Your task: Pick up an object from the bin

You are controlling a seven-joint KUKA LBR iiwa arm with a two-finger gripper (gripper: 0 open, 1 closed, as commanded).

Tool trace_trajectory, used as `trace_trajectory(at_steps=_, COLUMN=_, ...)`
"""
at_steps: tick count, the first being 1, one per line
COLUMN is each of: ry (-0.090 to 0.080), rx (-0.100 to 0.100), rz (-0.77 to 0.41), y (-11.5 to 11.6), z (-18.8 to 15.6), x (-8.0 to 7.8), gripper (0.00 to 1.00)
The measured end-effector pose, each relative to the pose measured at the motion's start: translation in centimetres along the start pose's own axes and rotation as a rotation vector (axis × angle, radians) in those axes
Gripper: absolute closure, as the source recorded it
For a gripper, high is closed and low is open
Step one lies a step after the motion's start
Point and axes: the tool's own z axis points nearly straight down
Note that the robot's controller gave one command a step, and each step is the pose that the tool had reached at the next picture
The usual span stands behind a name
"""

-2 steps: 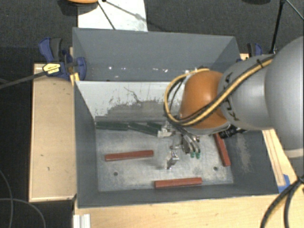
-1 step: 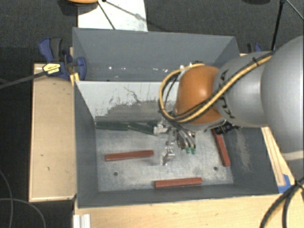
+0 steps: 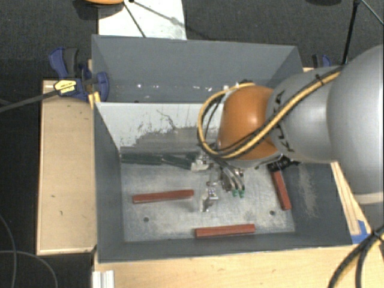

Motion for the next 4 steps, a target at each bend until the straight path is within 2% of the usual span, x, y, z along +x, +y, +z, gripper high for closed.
trace_trajectory(at_steps=1, ry=-0.005, rx=-0.001, rz=-0.168, y=8.7, z=2.8, x=-3.2, gripper=1.0)
trace_trajectory(at_steps=2, ry=-0.005, rx=-0.001, rz=-0.169, y=8.7, z=2.8, x=-3.2, gripper=1.0)
trace_trajectory(at_steps=3, ry=0.0, rx=0.003, rz=-0.169, y=12.6, z=-9.4, x=-2.5, gripper=1.0)
trace_trajectory(at_steps=4, ry=0.0, rx=0.003, rz=-0.17, y=12.5, z=-9.3, x=-2.5, gripper=1.0)
